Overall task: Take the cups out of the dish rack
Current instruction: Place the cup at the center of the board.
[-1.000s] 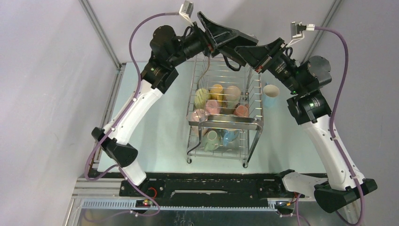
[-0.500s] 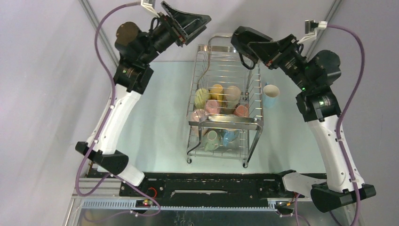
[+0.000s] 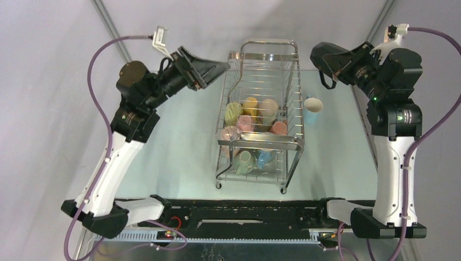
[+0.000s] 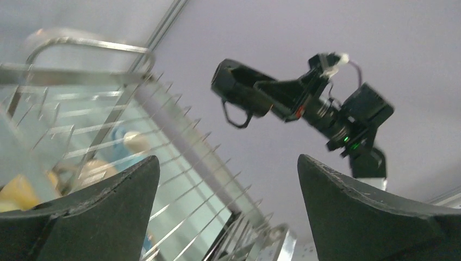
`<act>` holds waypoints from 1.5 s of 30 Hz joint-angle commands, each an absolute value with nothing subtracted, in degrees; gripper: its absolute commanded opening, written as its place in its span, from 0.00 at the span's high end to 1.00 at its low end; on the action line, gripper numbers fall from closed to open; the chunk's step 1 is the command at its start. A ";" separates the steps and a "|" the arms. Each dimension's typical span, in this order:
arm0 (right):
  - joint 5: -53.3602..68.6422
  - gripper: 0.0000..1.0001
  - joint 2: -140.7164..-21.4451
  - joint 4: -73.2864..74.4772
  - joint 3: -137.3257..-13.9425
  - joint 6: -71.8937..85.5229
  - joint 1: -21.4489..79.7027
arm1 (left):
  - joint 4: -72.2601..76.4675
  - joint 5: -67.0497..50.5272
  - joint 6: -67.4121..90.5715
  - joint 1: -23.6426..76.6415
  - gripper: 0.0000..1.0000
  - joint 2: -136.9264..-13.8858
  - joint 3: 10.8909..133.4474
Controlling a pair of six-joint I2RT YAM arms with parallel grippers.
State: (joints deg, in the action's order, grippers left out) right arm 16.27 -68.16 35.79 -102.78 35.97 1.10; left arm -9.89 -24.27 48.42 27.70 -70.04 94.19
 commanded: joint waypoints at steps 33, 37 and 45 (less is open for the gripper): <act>-0.89 1.00 -98.28 50.78 -101.96 24.80 -14.41 | -30.27 -13.08 30.25 22.87 0.00 -39.73 54.30; -1.49 1.00 -104.46 52.06 -105.67 24.45 -14.65 | -30.74 -13.18 30.04 22.91 0.00 -38.91 52.99; 1.16 1.00 -113.05 51.77 -109.52 25.11 -14.99 | -31.71 -13.78 29.20 22.87 0.00 -38.65 52.36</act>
State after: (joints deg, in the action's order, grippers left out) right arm -0.54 -111.28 54.22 -104.27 24.82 -14.72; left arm -31.51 -13.69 31.09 23.22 -39.03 53.36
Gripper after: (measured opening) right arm 0.143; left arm 0.996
